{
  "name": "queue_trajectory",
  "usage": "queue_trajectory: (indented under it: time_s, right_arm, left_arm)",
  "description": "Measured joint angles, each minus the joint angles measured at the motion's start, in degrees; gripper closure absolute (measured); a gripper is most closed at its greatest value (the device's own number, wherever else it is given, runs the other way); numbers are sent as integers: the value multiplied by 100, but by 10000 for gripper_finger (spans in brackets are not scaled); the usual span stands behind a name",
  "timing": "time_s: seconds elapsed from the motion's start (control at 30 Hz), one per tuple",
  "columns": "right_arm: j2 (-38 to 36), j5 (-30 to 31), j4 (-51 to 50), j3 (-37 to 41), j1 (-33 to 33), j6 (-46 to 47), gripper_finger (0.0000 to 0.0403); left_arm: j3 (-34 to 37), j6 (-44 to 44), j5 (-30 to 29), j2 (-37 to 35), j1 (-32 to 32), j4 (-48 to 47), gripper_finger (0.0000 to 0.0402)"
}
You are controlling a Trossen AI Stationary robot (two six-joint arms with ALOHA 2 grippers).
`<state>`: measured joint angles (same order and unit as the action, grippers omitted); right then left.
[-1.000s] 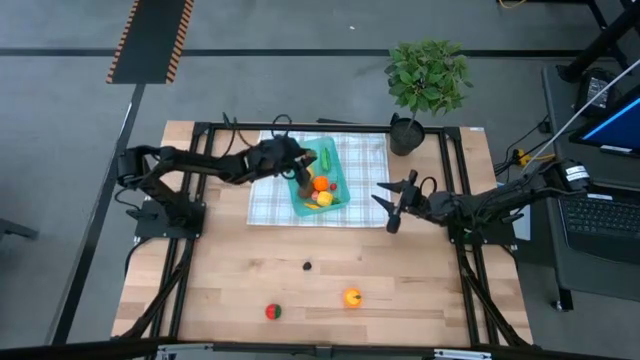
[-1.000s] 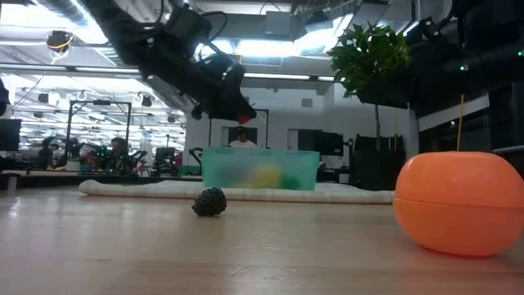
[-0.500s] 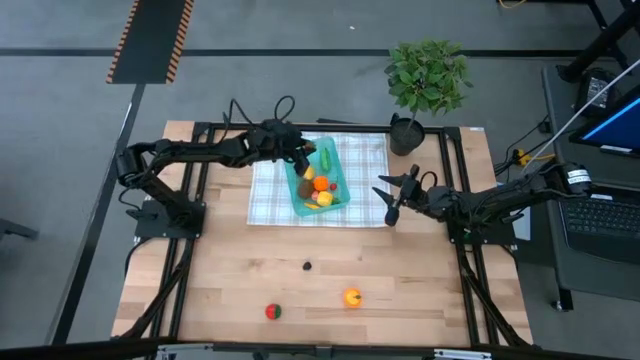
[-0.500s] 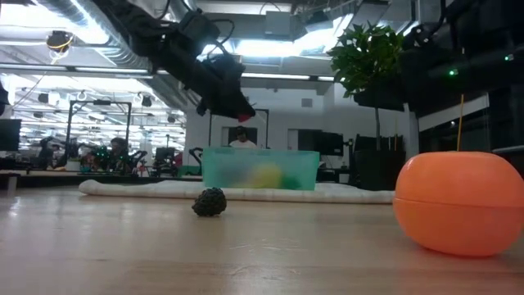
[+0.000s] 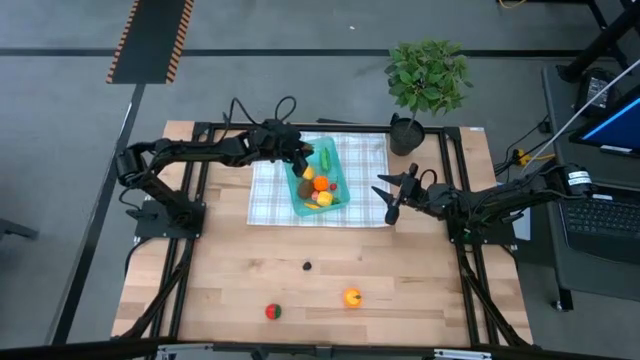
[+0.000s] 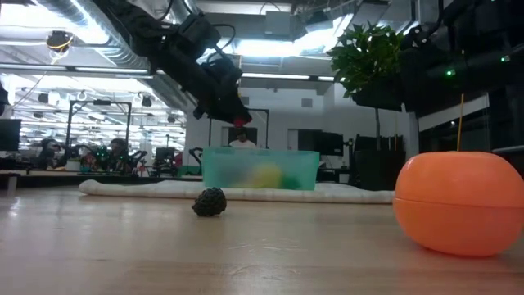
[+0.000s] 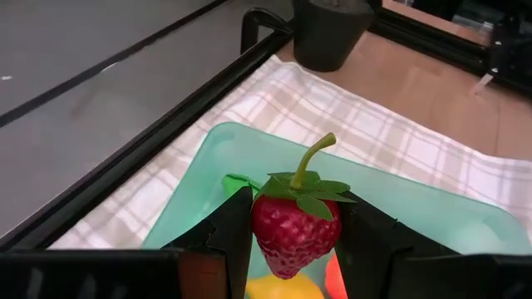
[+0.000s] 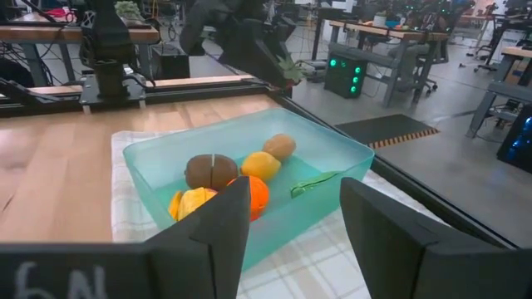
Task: Pick and placing Produce into tupperware
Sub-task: Put the top red strawberry into the blue bin
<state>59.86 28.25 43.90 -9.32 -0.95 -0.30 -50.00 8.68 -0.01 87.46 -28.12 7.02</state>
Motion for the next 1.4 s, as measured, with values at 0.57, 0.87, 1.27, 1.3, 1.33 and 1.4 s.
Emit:
queue_trajectory:
  time_s: [0.57,0.87,1.27,1.3,1.33,1.4]
  right_arm:
    - [0,0,-2,0,0,-20,214]
    - [0,2,-34,0,0,-24,214]
    - [0,2,-46,0,0,-24,214]
    - [0,2,-46,0,0,-25,214]
    - [0,2,-47,0,0,-26,214]
    - [0,2,-48,0,0,-26,214]
  left_arm:
    - [-485,-29,271,1357,-151,299,271]
    - [-986,-284,262,1907,-177,-201,269]
    - [-990,-327,245,1913,-192,-374,244]
    - [-990,-327,240,1913,-192,-365,240]
    - [-990,-327,206,1913,-192,-364,235]
    - [-990,-325,57,1913,-192,-366,226]
